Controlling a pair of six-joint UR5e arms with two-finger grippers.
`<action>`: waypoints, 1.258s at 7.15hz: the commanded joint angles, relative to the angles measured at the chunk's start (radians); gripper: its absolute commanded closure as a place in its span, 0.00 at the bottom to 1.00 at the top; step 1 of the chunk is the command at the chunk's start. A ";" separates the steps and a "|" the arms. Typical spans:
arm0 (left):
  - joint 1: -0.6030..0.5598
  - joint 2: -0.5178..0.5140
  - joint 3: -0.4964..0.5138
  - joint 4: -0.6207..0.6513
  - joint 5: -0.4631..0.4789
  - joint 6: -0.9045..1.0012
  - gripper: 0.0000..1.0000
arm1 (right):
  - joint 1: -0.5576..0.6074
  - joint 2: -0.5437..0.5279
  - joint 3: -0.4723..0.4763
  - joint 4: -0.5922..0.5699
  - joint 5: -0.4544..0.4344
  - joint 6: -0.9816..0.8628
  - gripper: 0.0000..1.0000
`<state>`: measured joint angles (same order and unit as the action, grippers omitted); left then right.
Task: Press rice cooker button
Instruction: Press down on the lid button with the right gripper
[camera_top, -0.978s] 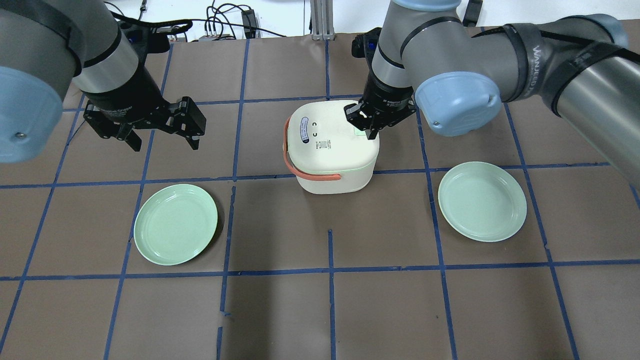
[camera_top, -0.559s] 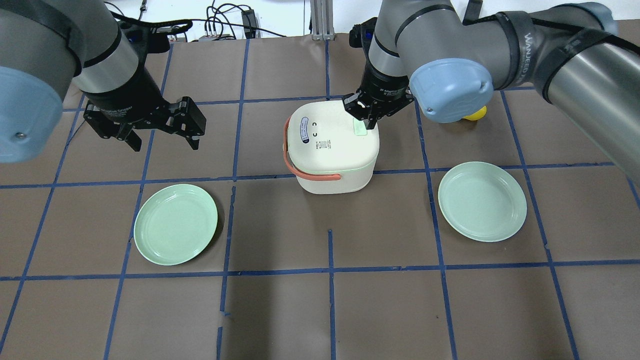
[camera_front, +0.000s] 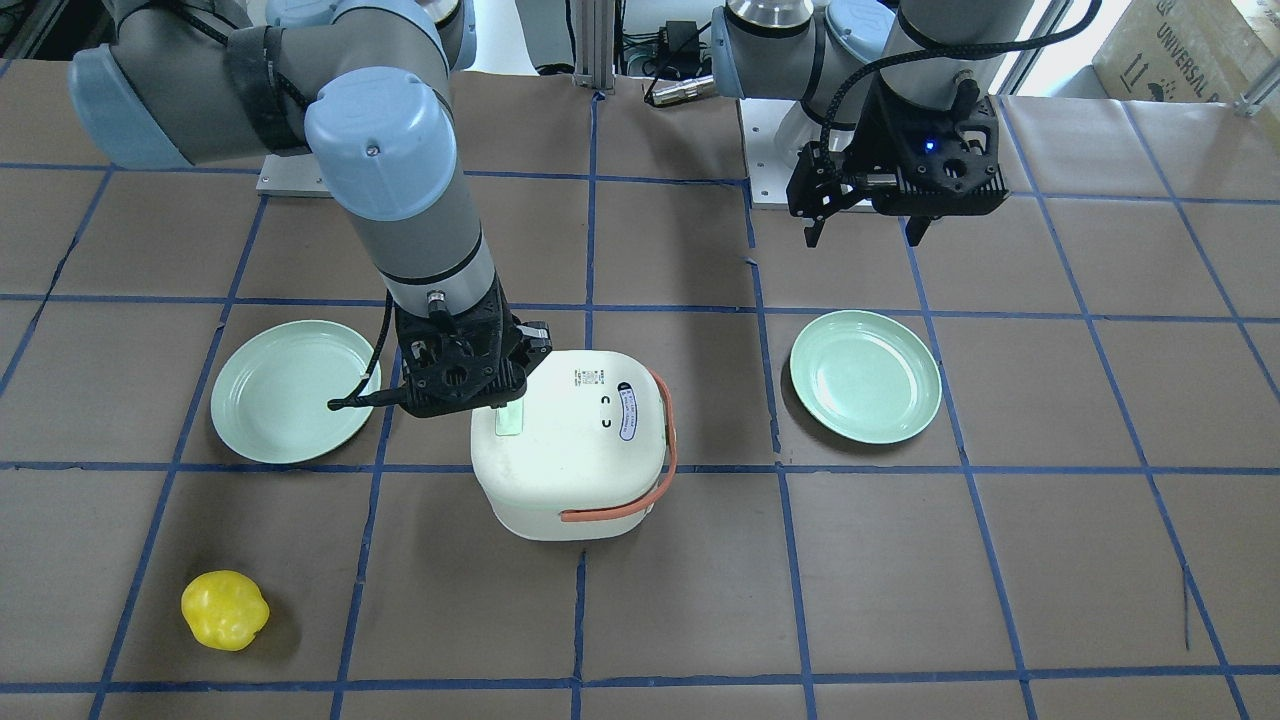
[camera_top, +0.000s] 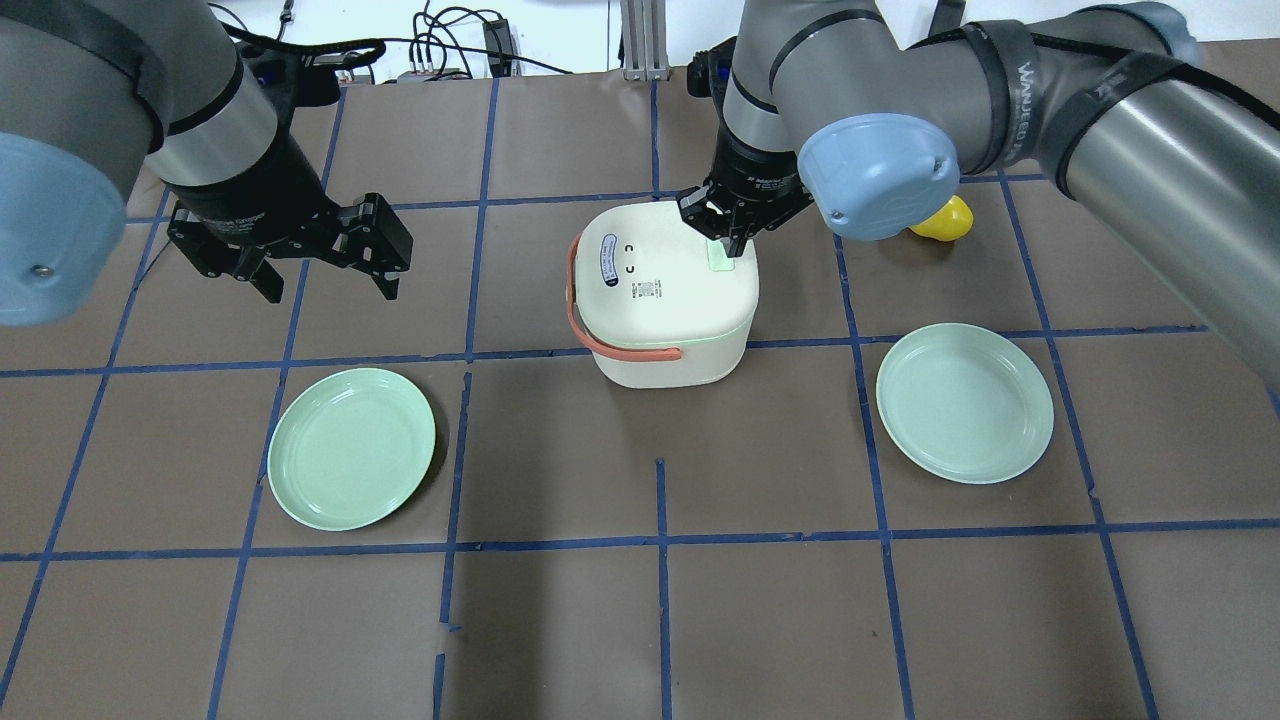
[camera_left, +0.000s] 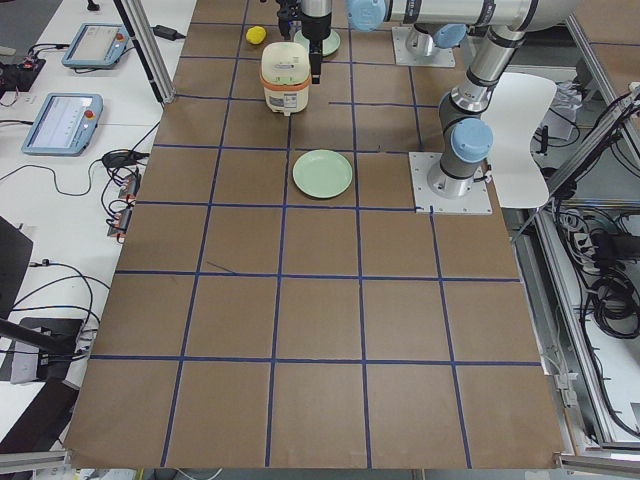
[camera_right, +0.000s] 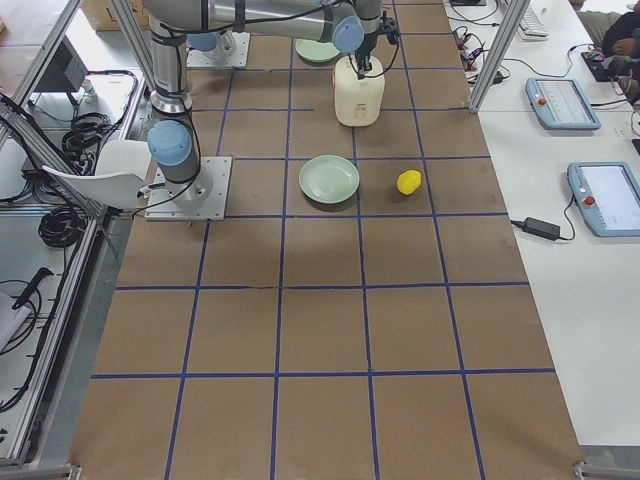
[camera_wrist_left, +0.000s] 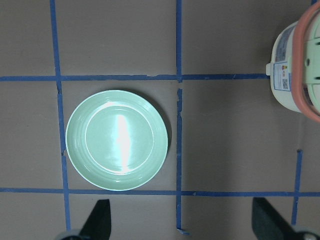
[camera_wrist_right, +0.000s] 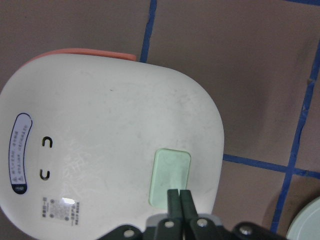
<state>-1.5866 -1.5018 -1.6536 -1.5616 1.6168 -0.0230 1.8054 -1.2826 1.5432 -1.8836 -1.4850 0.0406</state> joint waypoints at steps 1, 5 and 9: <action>0.000 0.000 0.000 0.000 0.000 0.000 0.00 | 0.012 0.017 -0.002 -0.020 -0.001 0.015 0.86; 0.000 0.000 0.000 0.000 0.000 0.000 0.00 | 0.015 0.022 0.009 -0.023 0.000 0.013 0.86; 0.000 0.000 0.000 0.000 0.000 0.000 0.00 | 0.015 0.022 0.020 -0.023 0.000 0.010 0.86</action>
<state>-1.5862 -1.5018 -1.6536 -1.5616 1.6168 -0.0230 1.8208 -1.2611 1.5569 -1.9068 -1.4849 0.0509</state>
